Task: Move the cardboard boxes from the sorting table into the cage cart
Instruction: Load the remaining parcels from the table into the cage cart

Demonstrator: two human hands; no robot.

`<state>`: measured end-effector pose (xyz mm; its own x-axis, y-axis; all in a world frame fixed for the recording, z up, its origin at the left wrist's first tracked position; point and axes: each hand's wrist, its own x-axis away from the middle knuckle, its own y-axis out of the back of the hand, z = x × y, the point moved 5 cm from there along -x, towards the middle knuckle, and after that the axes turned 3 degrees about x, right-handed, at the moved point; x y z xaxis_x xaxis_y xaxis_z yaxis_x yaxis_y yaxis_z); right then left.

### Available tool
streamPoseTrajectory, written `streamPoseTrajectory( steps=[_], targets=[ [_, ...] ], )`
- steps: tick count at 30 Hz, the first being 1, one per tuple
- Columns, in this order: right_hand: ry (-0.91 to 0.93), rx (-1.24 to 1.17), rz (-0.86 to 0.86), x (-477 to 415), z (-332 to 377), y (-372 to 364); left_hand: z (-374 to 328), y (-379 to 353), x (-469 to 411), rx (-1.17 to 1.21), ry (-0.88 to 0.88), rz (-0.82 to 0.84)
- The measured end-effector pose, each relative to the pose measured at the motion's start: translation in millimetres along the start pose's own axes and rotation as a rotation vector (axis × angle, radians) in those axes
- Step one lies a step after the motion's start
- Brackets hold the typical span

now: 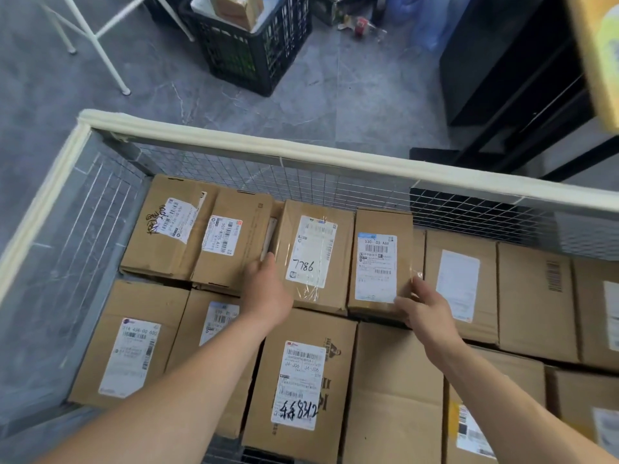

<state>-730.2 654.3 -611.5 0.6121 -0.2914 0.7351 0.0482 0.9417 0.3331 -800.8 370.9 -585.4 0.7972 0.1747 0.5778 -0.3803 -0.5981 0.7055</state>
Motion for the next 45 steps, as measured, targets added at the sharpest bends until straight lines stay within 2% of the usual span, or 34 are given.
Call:
streamPoseTrajectory(
  steps=[9, 13, 21, 25, 29, 34, 45],
  targets=[
    [0.076, 0.005, 0.012, 65, 34, 22, -25, 26, 45, -0.041, -0.127, 0.021],
    [0.091, 0.018, -0.090, 115, 56, 47, -66, 53, 85, -0.126, -0.234, 0.055],
    [0.283, 0.397, -0.392, 252, 102, 122, -182, 107, 194, -0.265, -0.715, 0.081],
    [0.305, 0.509, -0.547, 317, 101, 169, -231, 116, 259, -0.319, -0.948, 0.074],
    [0.296, 0.538, -0.708, 383, 85, 219, -270, 109, 329, -0.394, -1.165, 0.044],
    [0.258, 0.541, -0.864, 465, 44, 271, -301, 85, 420, -0.476, -1.339, 0.034],
    [0.094, 0.462, -1.078, 624, -87, 322, -309, 21, 626, -0.518, -1.644, 0.061]
  ],
)
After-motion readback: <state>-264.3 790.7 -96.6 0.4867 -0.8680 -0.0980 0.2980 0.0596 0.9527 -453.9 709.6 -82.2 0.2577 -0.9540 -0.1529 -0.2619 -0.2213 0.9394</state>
